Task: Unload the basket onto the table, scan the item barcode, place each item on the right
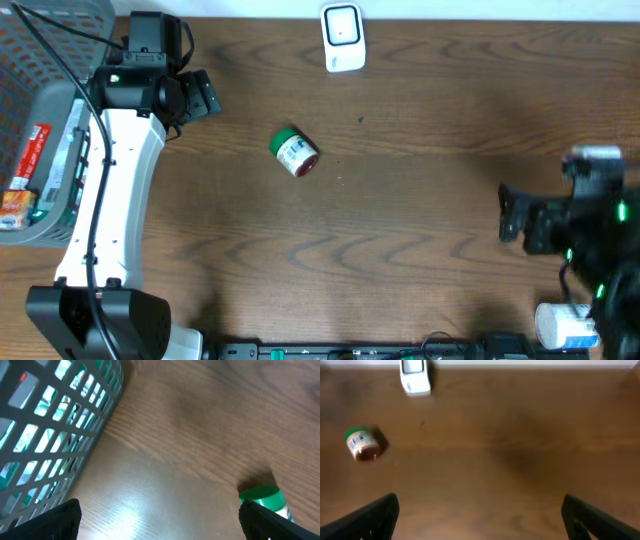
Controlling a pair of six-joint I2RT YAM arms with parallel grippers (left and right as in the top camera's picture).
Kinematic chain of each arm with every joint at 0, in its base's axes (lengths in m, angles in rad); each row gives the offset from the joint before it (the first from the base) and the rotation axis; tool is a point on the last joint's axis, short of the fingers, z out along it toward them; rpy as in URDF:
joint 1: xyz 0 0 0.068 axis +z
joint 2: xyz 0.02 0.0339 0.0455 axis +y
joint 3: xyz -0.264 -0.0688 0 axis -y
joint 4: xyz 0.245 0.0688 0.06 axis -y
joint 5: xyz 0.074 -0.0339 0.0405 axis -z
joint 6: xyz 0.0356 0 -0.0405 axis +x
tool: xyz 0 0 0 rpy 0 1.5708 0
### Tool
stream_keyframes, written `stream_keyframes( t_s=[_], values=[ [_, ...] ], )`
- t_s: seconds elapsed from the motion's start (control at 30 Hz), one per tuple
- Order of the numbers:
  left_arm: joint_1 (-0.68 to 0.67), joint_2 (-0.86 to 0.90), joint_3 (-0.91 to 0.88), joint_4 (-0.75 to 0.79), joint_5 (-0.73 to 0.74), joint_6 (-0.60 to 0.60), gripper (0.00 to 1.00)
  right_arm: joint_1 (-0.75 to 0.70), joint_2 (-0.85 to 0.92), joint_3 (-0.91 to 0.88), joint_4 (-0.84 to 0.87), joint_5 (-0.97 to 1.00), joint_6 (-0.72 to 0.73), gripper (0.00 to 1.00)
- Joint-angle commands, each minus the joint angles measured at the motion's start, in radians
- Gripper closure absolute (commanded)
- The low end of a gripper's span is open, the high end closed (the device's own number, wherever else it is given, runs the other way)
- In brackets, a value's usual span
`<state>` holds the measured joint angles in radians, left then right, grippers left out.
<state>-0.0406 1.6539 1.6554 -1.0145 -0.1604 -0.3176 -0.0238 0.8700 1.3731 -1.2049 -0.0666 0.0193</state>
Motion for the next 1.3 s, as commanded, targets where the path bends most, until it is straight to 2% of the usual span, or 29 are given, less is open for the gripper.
stream_keyframes(
  t_s=[0.0, 0.13, 0.17, 0.2, 0.23, 0.27, 0.3, 0.4, 0.53, 0.67, 0.73, 0.9, 1.1, 1.27],
  values=[
    [0.003, -0.003, -0.006, -0.002, -0.006, 0.002, 0.02, -0.002, 0.191, 0.201, -0.156, -0.202, 0.01, 0.01],
    [0.003, -0.003, -0.006, -0.002, -0.006, 0.002, 0.02, -0.002, 0.278, 0.233, -0.233, -0.201, 0.044, 0.01],
    [0.003, -0.003, -0.006, -0.002, -0.006, 0.002, 0.02, -0.008, 0.298, 0.233, -0.25, -0.163, 0.145, 0.01],
    [0.003, -0.003, -0.006, -0.002, -0.006, 0.002, 0.02, -0.028, 0.315, 0.233, -0.3, -0.062, 0.333, 0.04],
    [0.003, -0.003, -0.006, -0.002, -0.005, 0.002, 0.02, -0.058, 0.325, 0.233, -0.367, 0.086, 0.511, 0.11],
    [0.003, -0.003, -0.006, -0.002, -0.006, 0.002, 0.02, -0.081, 0.326, 0.233, -0.413, 0.193, 0.628, 0.14],
    [0.003, -0.003, -0.006, -0.002, -0.006, 0.002, 0.02, -0.116, 0.32, 0.233, -0.484, 0.339, 0.812, 0.13],
    [0.003, -0.003, -0.006, -0.002, -0.006, 0.002, 0.02, -0.193, 0.264, 0.222, -0.494, 0.387, 0.912, 0.07],
    [0.003, -0.003, -0.006, -0.002, -0.006, 0.002, 0.02, -0.333, 0.121, 0.222, -0.493, 0.397, 0.938, 0.02],
    [0.003, -0.003, -0.006, -0.002, -0.006, 0.002, 0.02, -0.475, 0.032, 0.194, -0.494, 0.388, 0.839, 0.11],
    [0.003, -0.003, -0.006, -0.002, -0.006, 0.002, 0.02, -0.531, 0.019, 0.143, -0.493, 0.383, 0.845, 0.13],
    [0.003, -0.003, -0.006, -0.002, -0.006, 0.002, 0.02, -0.668, 0.055, -0.031, -0.451, 0.378, 0.86, 0.04],
    [0.003, -0.003, -0.006, -0.002, -0.006, 0.002, 0.02, -0.851, 0.172, -0.155, -0.36, 0.185, 0.607, 0.01],
    [0.003, -0.003, -0.006, -0.002, -0.006, 0.002, 0.02, -1.035, 0.228, -0.229, -0.298, 0.121, 0.505, 0.01]
  ],
)
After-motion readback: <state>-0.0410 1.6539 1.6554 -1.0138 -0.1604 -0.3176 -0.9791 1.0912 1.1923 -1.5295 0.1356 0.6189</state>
